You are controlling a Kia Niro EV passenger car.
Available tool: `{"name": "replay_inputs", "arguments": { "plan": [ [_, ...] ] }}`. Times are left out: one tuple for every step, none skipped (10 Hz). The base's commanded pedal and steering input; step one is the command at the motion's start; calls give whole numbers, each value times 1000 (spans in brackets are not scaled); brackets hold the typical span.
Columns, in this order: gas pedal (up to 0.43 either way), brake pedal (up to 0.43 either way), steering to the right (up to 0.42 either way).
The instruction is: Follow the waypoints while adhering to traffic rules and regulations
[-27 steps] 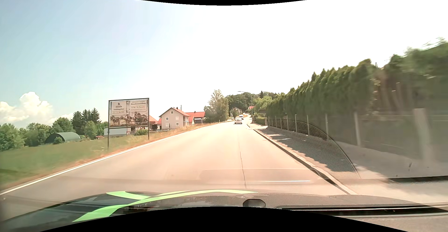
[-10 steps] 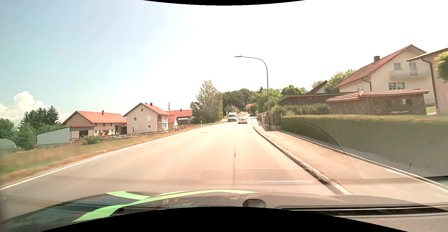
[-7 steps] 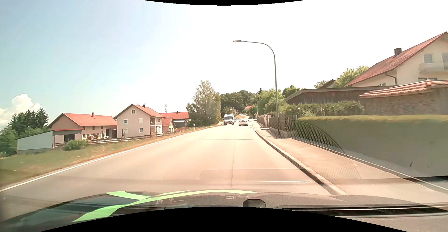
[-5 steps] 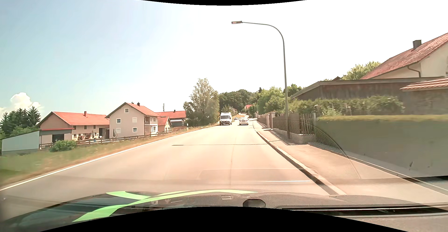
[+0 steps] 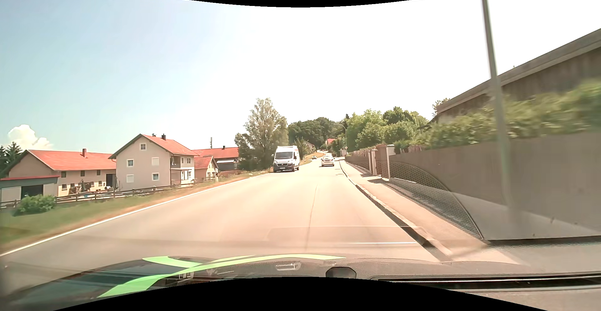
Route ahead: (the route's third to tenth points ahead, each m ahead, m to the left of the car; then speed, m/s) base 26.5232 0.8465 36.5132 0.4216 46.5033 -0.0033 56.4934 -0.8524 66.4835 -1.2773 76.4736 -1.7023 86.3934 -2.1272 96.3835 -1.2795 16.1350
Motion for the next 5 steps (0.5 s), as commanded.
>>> {"name": "replay_inputs", "arguments": {
  "plan": [
    [130,0,5],
    [118,0,5],
    [110,0,5],
    [98,0,5],
    [98,0,5]
  ]
}}
